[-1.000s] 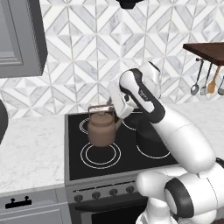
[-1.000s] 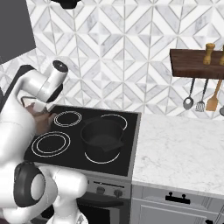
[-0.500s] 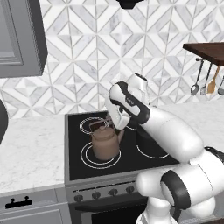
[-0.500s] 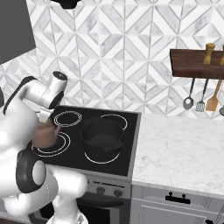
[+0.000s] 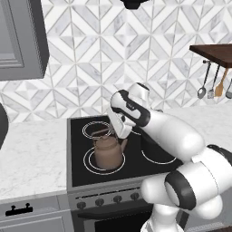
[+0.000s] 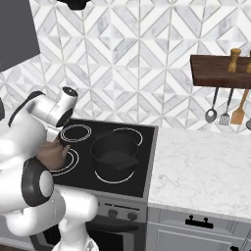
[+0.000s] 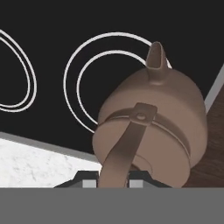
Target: Pick the kettle from the counter and place it on a stove burner. Then turn the burner on.
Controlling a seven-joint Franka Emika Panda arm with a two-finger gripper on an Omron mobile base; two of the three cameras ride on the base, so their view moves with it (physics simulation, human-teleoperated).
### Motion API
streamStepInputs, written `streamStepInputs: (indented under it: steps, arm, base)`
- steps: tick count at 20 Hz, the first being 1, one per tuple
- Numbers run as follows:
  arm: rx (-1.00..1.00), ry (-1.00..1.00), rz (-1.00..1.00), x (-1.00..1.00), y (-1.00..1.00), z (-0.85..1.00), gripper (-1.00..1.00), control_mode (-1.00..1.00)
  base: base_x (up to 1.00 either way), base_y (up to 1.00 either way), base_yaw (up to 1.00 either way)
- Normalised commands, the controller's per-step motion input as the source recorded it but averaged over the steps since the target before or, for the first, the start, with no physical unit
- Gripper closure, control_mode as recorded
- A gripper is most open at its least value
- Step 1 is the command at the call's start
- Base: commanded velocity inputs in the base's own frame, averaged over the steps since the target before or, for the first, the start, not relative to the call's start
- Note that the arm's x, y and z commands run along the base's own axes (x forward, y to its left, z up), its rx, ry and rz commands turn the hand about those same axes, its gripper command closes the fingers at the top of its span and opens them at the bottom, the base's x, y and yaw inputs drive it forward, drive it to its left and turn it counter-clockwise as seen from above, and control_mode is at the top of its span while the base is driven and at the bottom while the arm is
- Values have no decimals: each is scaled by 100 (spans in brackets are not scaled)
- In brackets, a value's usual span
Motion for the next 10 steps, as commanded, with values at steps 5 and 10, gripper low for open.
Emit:
streamStepInputs:
  steps: [5, 10]
  arm:
    - [0, -2, -1, 28, 10, 0, 100, -100]
    - [0, 0, -2, 37, 1, 0, 100, -100]
  base:
    - [0, 0, 0]
    - [0, 0, 0]
